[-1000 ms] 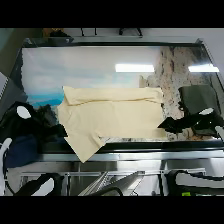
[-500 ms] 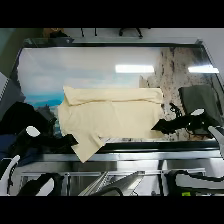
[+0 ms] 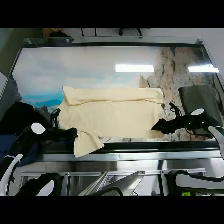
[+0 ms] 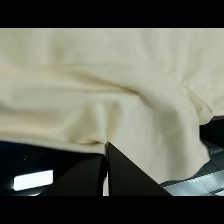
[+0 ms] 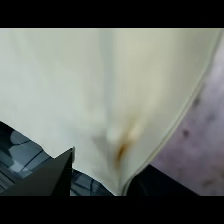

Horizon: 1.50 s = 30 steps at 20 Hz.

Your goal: Fold the shirts.

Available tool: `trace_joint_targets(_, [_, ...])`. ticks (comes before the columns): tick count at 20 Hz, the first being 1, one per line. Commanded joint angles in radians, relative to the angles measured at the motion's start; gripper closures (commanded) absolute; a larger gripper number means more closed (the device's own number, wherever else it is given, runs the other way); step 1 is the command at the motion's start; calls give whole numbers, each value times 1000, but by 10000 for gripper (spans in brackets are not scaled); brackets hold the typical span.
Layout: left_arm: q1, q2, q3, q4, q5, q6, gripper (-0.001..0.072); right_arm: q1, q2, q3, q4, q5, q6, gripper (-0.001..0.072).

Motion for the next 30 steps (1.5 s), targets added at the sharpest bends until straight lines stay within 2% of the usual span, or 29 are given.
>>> trace_joint_targets(1, [-6,1,77,-4,-49,20,689,-1,3,19,-39,28,4,286])
trace_joint_targets(2, [-6,1,104,6,-79,21,689,-1,3,37,-43,68,6,295])
trace_joint_targets(4, [-6,1,163,74,-161,18,689,-1,3,83,-78,126,43,428])
trace_joint_targets(8, [-6,1,206,179,-286,10,689,-1,4,104,-103,152,69,434])
trace_joint_targets(10, [-6,2,192,206,-304,10,689,-1,8,104,-109,172,68,550])
trace_joint_targets(11, [-1,2,180,200,-299,10,689,-1,9,104,-108,172,68,560])
trace_joint_targets(13, [1,1,163,194,-284,10,689,0,8,102,-105,172,69,693])
trace_joint_targets(15, [1,3,162,196,-286,10,689,-1,11,101,-119,178,78,692])
trace_joint_targets(19, [1,96,161,229,-362,-33,690,-10,77,99,-361,195,231,694])
trace_joint_targets(20, [1,132,161,229,-405,-37,690,-35,98,96,-370,194,254,694])
trace_joint_targets(22, [0,194,162,221,-480,-55,690,-100,130,96,-321,178,255,694])
trace_joint_targets(24, [0,239,163,205,-483,-55,690,-148,153,97,-224,172,223,694])
trace_joint_targets(27, [0,212,253,203,-402,-54,690,-157,156,113,37,140,75,693])
trace_joint_targets(30, [0,51,452,204,-315,-31,690,-156,111,158,302,40,-47,693])
